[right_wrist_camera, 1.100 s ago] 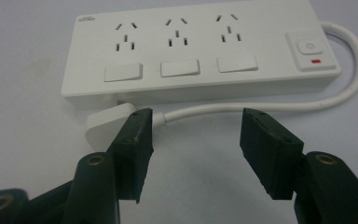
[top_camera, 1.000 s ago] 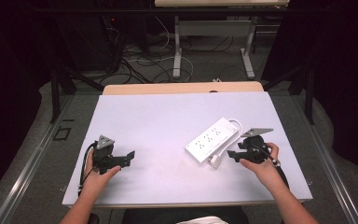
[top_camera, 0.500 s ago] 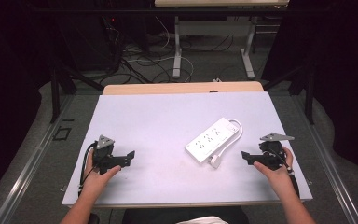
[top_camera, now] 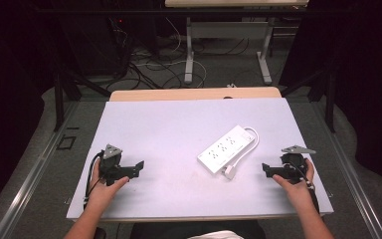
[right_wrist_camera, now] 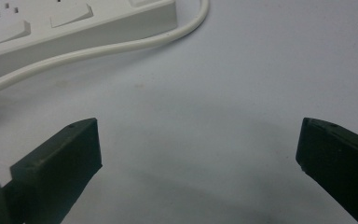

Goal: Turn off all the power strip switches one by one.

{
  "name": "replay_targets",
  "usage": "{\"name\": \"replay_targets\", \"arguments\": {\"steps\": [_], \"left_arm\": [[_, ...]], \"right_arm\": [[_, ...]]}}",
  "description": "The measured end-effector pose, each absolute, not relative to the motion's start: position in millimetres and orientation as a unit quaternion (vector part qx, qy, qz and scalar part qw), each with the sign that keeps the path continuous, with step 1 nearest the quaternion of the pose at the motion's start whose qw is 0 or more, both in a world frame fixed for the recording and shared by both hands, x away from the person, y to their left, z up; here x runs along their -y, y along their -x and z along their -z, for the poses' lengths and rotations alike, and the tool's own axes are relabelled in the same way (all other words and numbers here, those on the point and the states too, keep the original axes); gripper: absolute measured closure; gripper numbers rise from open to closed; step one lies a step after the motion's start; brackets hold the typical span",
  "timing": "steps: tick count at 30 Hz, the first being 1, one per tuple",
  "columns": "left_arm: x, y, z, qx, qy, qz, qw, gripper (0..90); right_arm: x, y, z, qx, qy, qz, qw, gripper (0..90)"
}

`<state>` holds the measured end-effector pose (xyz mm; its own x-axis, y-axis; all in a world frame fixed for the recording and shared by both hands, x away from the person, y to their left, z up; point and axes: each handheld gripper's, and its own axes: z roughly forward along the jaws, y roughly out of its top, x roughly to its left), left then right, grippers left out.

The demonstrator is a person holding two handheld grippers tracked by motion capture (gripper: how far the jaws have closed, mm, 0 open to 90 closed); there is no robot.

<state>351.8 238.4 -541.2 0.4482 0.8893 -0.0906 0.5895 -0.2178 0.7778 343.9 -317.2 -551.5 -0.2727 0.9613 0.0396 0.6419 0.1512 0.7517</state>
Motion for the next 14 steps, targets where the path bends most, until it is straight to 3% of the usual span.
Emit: {"name": "replay_targets", "arguments": {"steps": [14], "left_arm": [[-238.7,-351.9,541.4,-0.489,-0.755,-0.194,0.392,1.9]], "right_arm": [[326.2,-343.0,547.0,-0.709,-0.571,-0.342,0.235,0.0]]}}
